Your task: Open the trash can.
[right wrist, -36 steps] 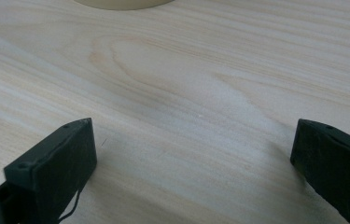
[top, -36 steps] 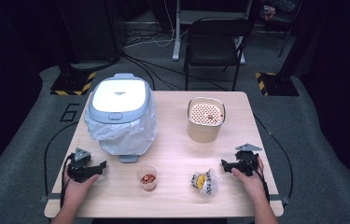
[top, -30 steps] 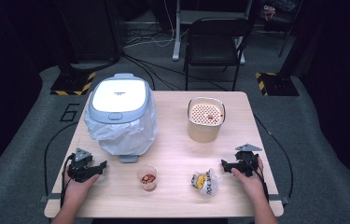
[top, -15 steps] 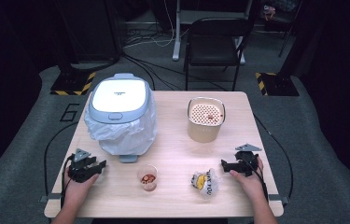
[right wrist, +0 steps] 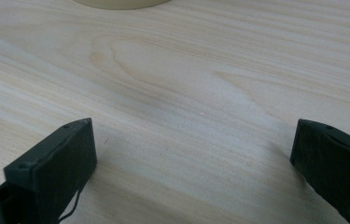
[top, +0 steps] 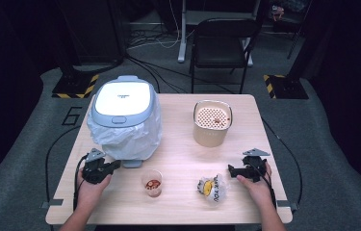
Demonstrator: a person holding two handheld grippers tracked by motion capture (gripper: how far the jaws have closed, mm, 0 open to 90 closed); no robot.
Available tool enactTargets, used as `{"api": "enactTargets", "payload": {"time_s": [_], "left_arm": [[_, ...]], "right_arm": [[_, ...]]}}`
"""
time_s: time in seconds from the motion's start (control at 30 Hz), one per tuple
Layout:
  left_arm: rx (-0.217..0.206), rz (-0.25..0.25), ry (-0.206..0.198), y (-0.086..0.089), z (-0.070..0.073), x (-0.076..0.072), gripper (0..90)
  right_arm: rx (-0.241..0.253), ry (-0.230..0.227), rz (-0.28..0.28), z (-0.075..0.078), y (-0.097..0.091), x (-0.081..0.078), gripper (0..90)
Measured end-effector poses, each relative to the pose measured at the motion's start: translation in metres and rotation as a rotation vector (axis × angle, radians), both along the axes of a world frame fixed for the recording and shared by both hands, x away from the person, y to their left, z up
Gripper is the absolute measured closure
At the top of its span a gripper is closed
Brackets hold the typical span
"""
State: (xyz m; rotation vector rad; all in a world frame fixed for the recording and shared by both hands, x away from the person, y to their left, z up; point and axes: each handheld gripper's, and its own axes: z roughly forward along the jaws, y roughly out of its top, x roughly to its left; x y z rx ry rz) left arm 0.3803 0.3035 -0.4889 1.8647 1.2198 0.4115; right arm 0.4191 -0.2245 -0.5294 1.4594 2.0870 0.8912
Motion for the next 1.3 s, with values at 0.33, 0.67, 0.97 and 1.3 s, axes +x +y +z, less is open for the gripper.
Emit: {"api": "enactTargets", "payload": {"time_s": [0.33, 0.67, 0.97, 1.3], "left_arm": [[0.008, -0.009, -0.020, -0.021, -0.002, 0.010, 81.6], [0.107, -0.044, -0.078, -0.032, -0.007, 0.010, 90.0], [0.038, -0.044, -0.025, -0.027, -0.018, 0.016, 90.0], [0.034, -0.072, -0.037, -0.024, -0.022, 0.018, 90.0]], "right_arm": [[0.001, 0.001, -0.003, 0.000, 0.000, 0.000, 0.0], [0.001, 0.001, -0.003, 0.000, 0.000, 0.000, 0.0], [0.002, -0.001, -0.003, 0.000, 0.000, -0.001, 0.2], [-0.001, -0.011, 0.005, 0.001, 0.001, -0.004, 5.4]]}}
